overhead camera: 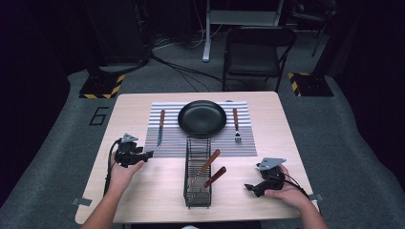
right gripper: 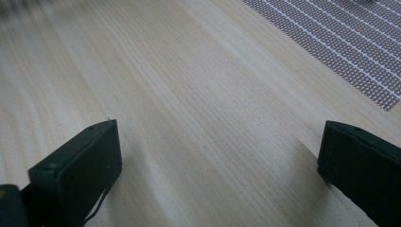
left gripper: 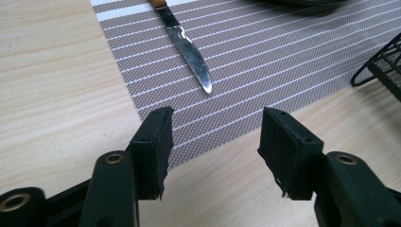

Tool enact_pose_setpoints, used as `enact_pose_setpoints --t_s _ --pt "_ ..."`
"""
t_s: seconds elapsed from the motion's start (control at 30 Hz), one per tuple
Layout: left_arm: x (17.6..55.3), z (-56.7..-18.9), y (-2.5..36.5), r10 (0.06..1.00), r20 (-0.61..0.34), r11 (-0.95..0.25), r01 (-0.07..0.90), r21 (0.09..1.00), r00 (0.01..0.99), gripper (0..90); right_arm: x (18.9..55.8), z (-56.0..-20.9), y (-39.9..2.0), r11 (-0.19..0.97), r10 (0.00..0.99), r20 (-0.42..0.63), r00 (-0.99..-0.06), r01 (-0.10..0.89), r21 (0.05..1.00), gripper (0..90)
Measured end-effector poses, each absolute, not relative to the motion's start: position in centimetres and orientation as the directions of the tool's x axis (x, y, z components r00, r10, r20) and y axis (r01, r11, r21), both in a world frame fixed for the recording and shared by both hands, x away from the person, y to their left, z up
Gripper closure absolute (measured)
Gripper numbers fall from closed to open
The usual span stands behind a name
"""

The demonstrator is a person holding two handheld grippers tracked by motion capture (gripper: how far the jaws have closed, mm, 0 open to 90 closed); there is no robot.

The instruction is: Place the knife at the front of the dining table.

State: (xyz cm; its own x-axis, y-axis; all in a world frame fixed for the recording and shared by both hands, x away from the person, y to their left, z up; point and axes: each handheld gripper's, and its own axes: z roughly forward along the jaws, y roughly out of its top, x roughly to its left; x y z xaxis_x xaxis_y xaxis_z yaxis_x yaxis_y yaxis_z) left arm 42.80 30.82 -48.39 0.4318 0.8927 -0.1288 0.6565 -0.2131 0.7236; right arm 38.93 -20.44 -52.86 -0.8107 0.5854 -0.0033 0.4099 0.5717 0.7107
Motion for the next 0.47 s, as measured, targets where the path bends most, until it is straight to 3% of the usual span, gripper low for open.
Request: enact_pose_setpoints --t_s 0.47 --pt "41.4 -51.5 32.9 0.911 -0.07 -0.241 0.663 0.709 0.406 37.2 38.9 -52.9 -20.4 0.571 0.586 -0.004 -0.81 0.41 0.711 0.0"
